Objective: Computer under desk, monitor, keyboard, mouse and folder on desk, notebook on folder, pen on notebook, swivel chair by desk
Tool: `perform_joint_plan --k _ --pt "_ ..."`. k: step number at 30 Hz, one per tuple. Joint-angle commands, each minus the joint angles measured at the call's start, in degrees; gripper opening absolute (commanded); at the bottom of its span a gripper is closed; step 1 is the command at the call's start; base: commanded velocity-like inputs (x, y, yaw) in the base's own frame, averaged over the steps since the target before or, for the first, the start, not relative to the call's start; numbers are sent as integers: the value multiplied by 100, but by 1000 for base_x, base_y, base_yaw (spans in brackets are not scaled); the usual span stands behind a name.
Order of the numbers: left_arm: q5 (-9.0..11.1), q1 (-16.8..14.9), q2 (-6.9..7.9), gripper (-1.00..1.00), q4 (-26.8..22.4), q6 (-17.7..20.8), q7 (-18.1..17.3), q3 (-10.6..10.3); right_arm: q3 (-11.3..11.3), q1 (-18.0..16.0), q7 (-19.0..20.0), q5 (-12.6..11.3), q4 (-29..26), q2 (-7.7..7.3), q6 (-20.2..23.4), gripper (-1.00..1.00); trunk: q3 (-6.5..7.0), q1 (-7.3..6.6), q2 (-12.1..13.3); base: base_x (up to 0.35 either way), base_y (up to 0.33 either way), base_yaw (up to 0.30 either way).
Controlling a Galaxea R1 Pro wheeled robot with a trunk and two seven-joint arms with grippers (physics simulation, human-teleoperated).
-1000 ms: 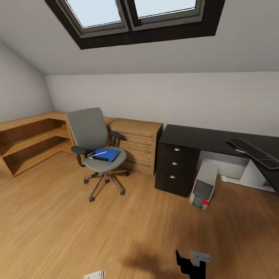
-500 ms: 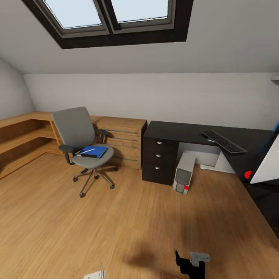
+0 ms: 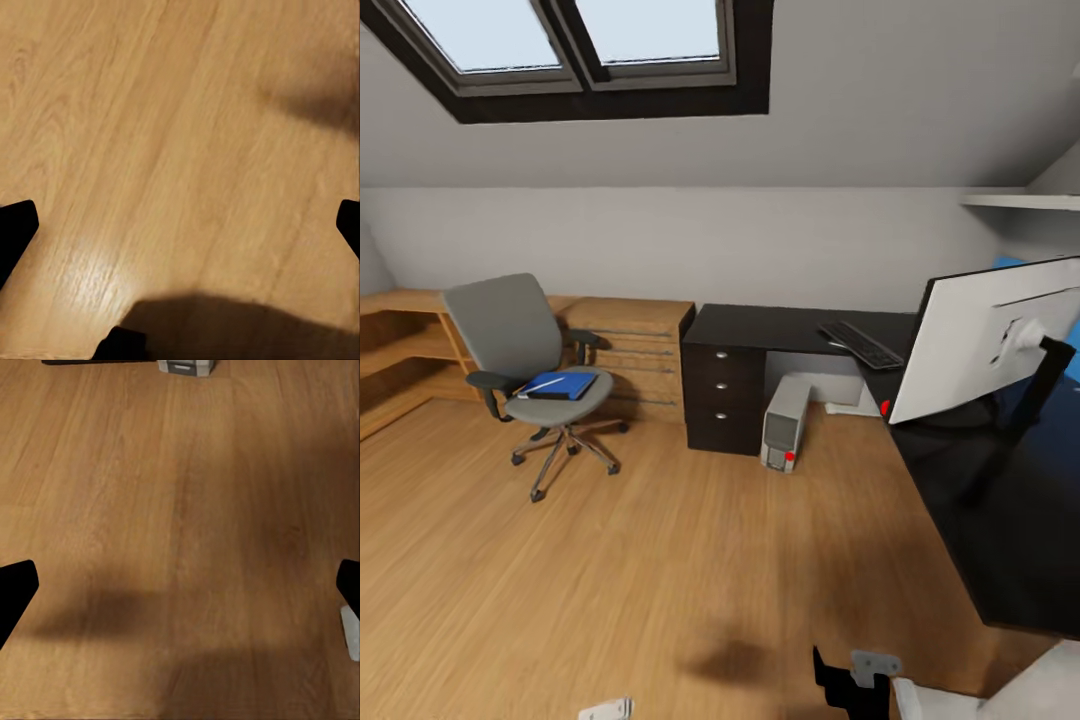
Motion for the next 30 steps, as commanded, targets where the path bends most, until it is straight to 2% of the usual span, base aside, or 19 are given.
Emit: perform_joint_plan --k 1,19,23,30 --pt "60 -2 5 100 0 -24 43 -48 -49 -5 13 29 9 0 -17 100 6 -27 39 -331 -189 -204" --pt "50 -2 -10 100 15 -3 51 -68 -56 -5 9 24 9 -3 -23 100 203 -422 761 -269 -251 -187" --pt "50 -2 -90 100 25 2 51 -82 -58 -5 5 14 14 -6 -23 100 248 -510 921 -220 -294 -58" --pt "50 -2 -116 100 26 3 51 -89 -58 -5 5 11 17 -6 -23 100 326 -664 1202 -219 -295 -10"
